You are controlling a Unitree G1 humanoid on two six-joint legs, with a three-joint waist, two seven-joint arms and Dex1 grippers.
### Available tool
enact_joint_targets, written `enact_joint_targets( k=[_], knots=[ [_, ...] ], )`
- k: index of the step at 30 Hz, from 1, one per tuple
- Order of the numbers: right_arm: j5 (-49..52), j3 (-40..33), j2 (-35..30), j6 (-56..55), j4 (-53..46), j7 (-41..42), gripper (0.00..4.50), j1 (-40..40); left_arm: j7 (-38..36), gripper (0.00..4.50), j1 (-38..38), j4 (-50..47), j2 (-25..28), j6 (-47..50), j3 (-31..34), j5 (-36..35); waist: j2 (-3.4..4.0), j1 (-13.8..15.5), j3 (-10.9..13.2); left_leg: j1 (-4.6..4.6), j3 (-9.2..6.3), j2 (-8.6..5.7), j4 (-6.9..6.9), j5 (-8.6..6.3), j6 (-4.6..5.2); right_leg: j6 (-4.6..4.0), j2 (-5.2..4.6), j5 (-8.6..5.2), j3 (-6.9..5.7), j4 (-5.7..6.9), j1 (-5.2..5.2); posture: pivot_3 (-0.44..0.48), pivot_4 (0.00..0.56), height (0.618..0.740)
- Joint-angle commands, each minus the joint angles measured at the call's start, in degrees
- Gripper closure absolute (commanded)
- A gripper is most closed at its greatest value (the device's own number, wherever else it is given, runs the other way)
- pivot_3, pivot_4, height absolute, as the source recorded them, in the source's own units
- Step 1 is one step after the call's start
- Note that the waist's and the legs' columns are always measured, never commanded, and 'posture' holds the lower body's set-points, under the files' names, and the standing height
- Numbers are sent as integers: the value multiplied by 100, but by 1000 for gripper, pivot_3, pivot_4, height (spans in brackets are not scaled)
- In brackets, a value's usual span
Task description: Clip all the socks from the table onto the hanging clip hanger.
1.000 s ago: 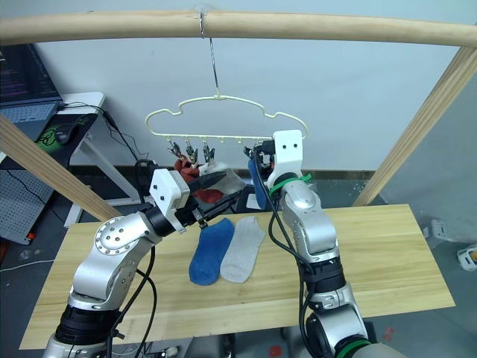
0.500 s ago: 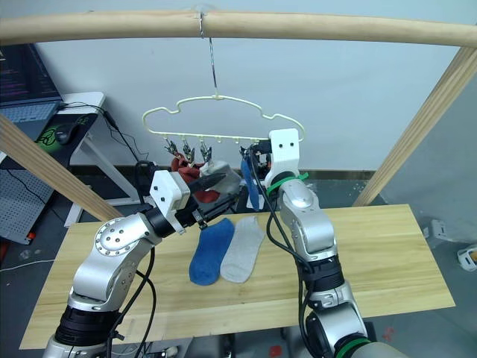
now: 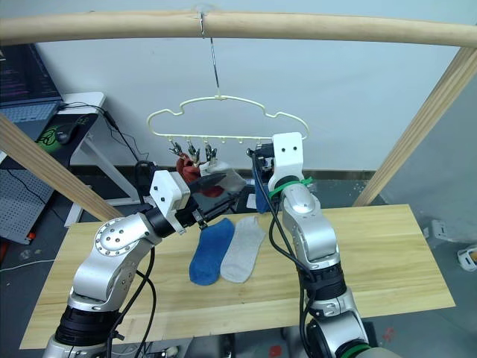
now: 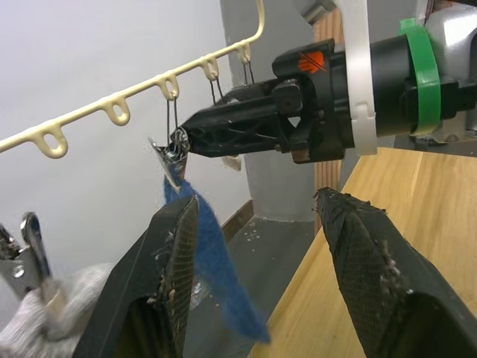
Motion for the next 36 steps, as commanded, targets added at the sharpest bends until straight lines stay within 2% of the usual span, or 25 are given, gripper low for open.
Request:
enact_joint_targets(
  k=[1,2,23,36],
  knots=[
    [-35,22,59,-9,-301,-91,2142,-13,-26,1780,-42,-147,-8,-98,74,-22,0,0,0,0,0,0,0,0,0,0,0,0,0,0,0,-122,187,740],
    [-37,18,57,-7,-300,-90,2321,-15,-28,1780,-46,-139,-10,-102,71,-20,0,-1,0,0,0,0,0,0,0,0,0,0,0,0,0,-123,185,740],
    [13,-54,170,95,-557,-239,2321,27,-45,1780,-75,-107,-19,-111,50,-8,0,-5,0,0,1,0,0,0,0,0,0,0,0,0,0,-125,184,740],
    [301,-3,244,-42,-343,-98,2321,-154,-8,1780,-23,-184,6,-64,76,-9,0,-3,0,0,0,0,0,0,0,0,0,0,0,0,0,-112,186,740]
  ],
)
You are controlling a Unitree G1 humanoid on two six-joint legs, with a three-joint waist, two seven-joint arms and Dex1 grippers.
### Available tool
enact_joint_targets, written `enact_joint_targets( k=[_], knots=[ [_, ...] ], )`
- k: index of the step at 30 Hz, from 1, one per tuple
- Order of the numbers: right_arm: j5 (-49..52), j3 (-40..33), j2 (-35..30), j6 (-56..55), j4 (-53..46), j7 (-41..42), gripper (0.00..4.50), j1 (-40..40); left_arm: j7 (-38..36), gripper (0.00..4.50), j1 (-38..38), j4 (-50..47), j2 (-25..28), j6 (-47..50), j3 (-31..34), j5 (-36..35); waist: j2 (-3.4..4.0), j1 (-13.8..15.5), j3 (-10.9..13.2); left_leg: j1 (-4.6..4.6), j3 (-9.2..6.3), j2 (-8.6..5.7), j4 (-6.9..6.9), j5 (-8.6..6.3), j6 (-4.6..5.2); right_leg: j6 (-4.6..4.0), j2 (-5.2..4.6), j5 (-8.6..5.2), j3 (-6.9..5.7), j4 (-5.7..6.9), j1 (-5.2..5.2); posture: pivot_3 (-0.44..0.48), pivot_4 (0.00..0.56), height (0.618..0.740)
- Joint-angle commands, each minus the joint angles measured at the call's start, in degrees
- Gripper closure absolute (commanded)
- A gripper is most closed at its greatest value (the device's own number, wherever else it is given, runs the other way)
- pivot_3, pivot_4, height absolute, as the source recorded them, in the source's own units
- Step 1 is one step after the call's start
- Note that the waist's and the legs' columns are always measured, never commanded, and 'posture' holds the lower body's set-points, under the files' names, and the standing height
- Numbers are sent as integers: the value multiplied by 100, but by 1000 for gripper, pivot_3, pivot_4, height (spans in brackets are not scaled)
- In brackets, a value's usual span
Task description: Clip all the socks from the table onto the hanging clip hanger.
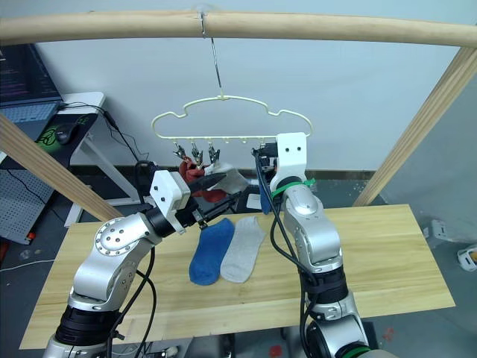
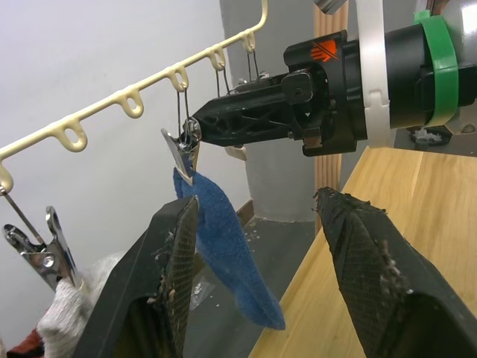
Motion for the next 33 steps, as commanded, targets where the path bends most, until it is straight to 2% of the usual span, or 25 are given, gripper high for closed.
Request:
enact_joint_targets(
  k=[1,6,9,12,15,24,29,33],
  knots=[
    [79,48,213,-194,-91,2,2321,-227,-5,1780,-15,-198,12,-49,78,-19,0,0,0,0,0,0,0,0,0,0,0,0,0,0,0,-112,186,740],
    [78,61,194,-245,-63,18,2321,-247,-4,1780,-13,-207,18,-43,80,-19,0,1,0,0,0,0,0,0,0,0,0,0,0,0,0,-112,186,740],
    [61,67,180,-279,-46,21,2977,-258,-1,1780,-11,-210,18,-43,82,-18,0,1,0,0,0,0,0,0,0,0,0,0,0,0,0,-113,185,740],
    [49,66,172,-308,-33,18,3953,-271,-2,1780,-7,-213,19,-41,82,-22,0,1,0,0,0,0,0,0,0,0,0,0,0,0,0,-114,185,740],
    [41,69,166,-325,-27,18,4482,-277,-3,1780,-4,-217,22,-33,83,-24,0,1,0,0,0,0,0,0,0,0,0,0,0,0,0,-113,186,740],
    [26,55,113,-316,-47,33,4486,-289,38,1780,121,-245,55,60,202,-98,0,-1,0,0,0,0,0,0,0,0,0,0,1,0,0,-117,191,740],
    [-17,45,-7,-247,-121,67,4486,-300,544,1780,474,-54,-14,186,576,78,1,-13,1,0,-2,2,0,0,0,0,0,0,1,0,-1,-125,203,740],
    [-28,17,-72,-143,-208,86,4486,-305,970,682,1078,8,-8,352,626,453,4,-28,3,1,0,3,-2,-1,1,0,0,0,2,-2,-1,-139,226,740]
  ],
)
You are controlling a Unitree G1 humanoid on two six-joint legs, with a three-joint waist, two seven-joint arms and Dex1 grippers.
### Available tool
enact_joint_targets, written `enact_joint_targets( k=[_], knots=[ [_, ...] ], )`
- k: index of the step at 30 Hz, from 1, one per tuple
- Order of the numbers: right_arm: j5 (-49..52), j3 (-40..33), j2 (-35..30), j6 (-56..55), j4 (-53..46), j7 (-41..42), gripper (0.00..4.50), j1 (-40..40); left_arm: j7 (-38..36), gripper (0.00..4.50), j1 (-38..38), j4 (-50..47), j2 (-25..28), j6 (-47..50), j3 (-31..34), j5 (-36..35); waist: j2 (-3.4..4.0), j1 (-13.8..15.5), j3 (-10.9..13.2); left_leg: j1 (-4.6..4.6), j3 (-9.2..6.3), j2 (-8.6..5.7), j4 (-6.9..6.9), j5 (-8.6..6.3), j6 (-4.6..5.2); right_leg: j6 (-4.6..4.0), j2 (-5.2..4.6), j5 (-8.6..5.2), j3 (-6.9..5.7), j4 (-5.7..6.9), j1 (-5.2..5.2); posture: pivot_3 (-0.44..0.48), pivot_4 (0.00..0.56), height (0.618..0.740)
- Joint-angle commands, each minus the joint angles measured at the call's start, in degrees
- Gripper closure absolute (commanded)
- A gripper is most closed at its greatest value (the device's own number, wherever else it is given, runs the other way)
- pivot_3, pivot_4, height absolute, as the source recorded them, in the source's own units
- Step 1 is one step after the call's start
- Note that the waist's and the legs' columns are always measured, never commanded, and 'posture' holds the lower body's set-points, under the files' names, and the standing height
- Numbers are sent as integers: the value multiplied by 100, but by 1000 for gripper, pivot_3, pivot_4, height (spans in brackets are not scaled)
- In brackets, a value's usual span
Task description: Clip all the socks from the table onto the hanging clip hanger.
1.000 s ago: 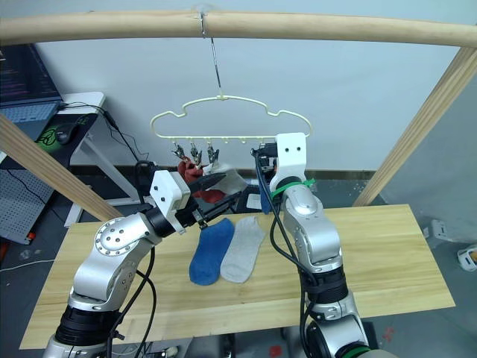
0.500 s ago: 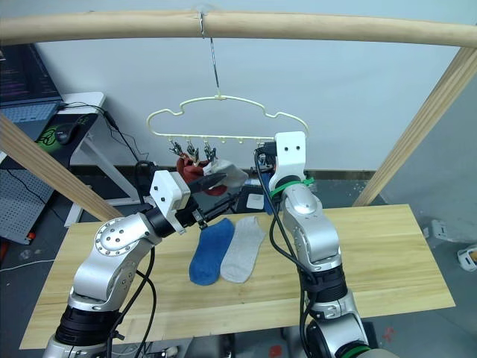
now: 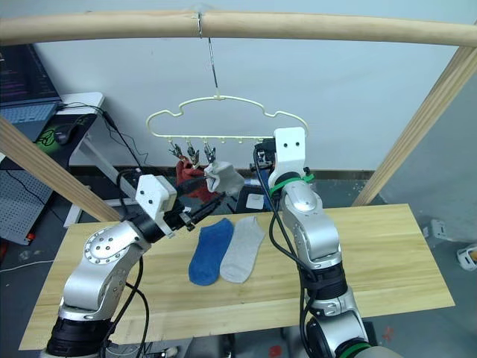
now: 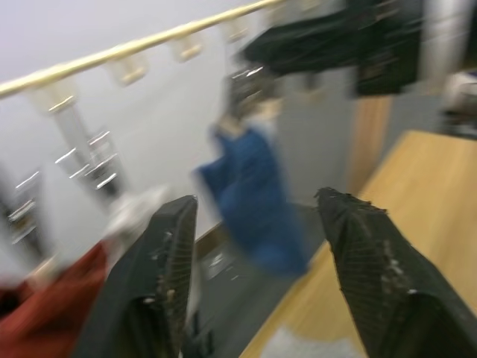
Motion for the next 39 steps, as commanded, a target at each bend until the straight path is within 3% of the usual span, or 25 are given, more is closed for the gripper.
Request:
enact_joint_targets(
  k=[1,4,11,22,25,29,32,39],
  knots=[
    [-23,10,-40,19,-337,25,4486,-139,443,372,486,-47,-28,184,39,398,2,-4,2,2,2,0,-3,0,0,0,-1,0,2,-1,0,-141,231,740],
    [-26,15,-80,154,-454,37,4486,-141,768,0,726,39,-190,484,-38,570,6,11,9,0,-2,4,-4,0,1,0,-4,0,2,-2,-1,-149,257,740],
    [30,30,-248,612,-788,160,4486,-45,1156,0,500,986,-774,765,-371,826,21,20,67,5,1,-1,0,1,3,0,-9,-1,-4,-2,4,-161,310,740],
    [53,74,-298,966,-1066,238,4486,28,1544,0,-133,2164,-1303,1073,-518,1085,26,-3,179,2,-4,-1,-10,1,6,0,-2,-2,1,-10,1,-186,324,740],
    [51,95,-277,996,-1095,229,4486,33,1602,564,-159,2258,-1301,1170,-476,1114,27,-5,192,2,-5,-1,-10,1,6,0,-2,-2,1,-9,1,-191,323,740],
    [48,107,-253,1019,-1128,220,4486,55,1619,1745,-136,2291,-1255,1337,-461,1104,28,-5,193,3,-4,-1,-10,1,6,1,-2,-2,1,-9,2,-192,321,740],
    [45,117,-232,1032,-1145,212,4486,70,1592,2353,-91,2264,-1237,1511,-444,1093,28,-5,193,3,-2,0,-11,1,6,2,-3,-3,0,-11,2,-194,320,740],
    [52,144,-159,1012,-1148,204,4486,111,1669,3933,432,1690,-997,1694,-132,1106,31,-39,196,5,-2,7,-18,1,5,2,-3,-3,4,-14,1,-185,320,740]
  ],
)
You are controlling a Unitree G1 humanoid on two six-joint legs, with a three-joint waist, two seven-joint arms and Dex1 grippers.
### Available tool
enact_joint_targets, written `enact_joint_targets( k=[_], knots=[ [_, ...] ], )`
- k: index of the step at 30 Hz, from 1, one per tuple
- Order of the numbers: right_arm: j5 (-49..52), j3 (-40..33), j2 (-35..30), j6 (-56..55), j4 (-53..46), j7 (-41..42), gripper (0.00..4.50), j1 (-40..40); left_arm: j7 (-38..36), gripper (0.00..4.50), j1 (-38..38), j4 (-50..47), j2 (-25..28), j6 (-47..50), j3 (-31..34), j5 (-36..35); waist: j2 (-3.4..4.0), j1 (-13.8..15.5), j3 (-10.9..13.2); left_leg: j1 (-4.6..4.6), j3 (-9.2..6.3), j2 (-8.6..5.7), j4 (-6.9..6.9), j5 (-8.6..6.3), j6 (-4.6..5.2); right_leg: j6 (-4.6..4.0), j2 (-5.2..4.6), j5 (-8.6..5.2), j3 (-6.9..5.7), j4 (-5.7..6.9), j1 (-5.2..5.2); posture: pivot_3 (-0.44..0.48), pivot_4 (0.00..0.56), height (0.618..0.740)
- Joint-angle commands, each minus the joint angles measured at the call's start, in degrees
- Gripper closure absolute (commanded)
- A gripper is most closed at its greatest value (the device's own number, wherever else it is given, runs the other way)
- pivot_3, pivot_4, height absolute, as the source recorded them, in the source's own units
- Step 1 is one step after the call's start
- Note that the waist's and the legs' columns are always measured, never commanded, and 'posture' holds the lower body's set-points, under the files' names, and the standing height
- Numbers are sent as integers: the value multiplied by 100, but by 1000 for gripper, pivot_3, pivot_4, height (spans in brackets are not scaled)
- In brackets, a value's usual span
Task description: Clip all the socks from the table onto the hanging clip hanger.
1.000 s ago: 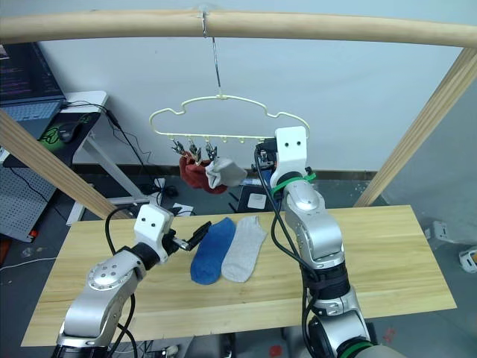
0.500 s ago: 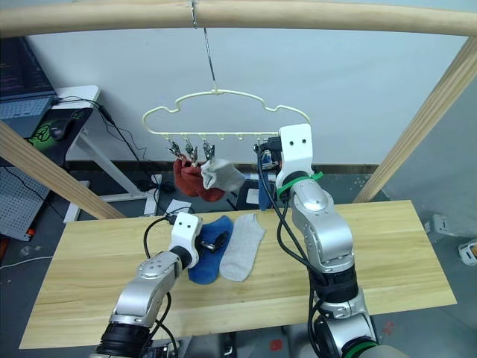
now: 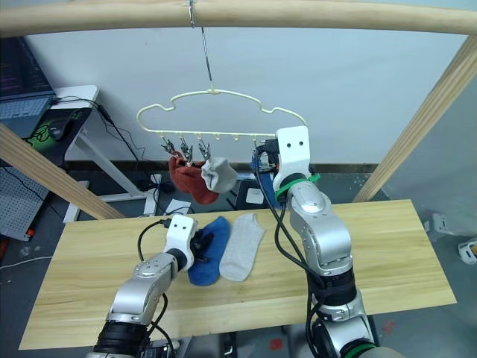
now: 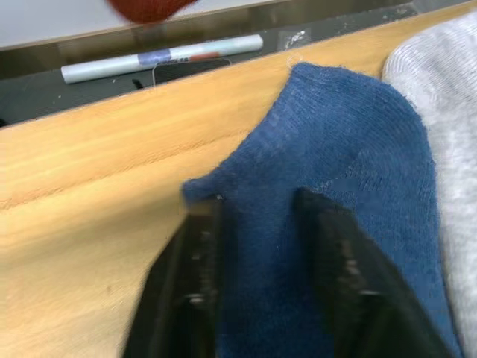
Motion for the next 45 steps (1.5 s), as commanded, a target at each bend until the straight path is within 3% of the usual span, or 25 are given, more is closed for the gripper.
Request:
enact_joint_targets(
  k=[1,3,5,21,22,35,44,45],
  knots=[
    [40,72,71,-41,-236,9,4486,17,57,4182,422,-374,140,128,266,-23,3,-14,3,0,0,1,0,0,0,0,0,0,1,-1,0,-185,320,740],
    [37,79,83,-61,-217,7,4486,28,2,4500,641,-653,129,-46,394,-115,5,-24,8,0,0,3,-2,0,0,0,-1,0,4,-1,-1,-178,321,740],
    [35,82,89,-74,-205,7,4486,37,-8,4500,805,-867,64,-197,530,-211,7,-22,23,0,-1,5,-2,0,0,0,-5,-1,5,-2,-1,-172,323,740],
    [38,131,43,-159,-152,63,4486,106,386,104,1052,-1700,-432,-621,799,-368,-7,33,134,-13,-2,3,-15,-1,0,3,-22,-2,3,-31,-1,-158,326,740],
    [36,134,39,-166,-146,69,4486,104,433,16,984,-1646,-447,-623,813,-352,-7,33,138,-13,-2,3,-14,-1,0,3,-22,-2,3,-31,-1,-158,326,740],
    [22,160,86,-203,-131,90,4486,103,626,0,-116,-322,-391,25,594,-189,-8,35,149,-18,-3,-2,-16,-2,-1,20,-12,-12,-2,-37,-3,-161,327,740],
    [18,200,130,-216,-164,75,4486,136,540,0,-58,-318,-264,396,337,-111,-8,32,151,-17,-2,2,-17,-2,-2,22,-14,-13,1,-37,-4,-168,326,740],
    [20,206,140,-215,-168,74,4486,141,539,363,-14,-343,-245,417,310,-85,-8,32,151,-16,-2,3,-17,-2,-2,21,-15,-13,1,-37,-4,-166,325,740]
  ],
)
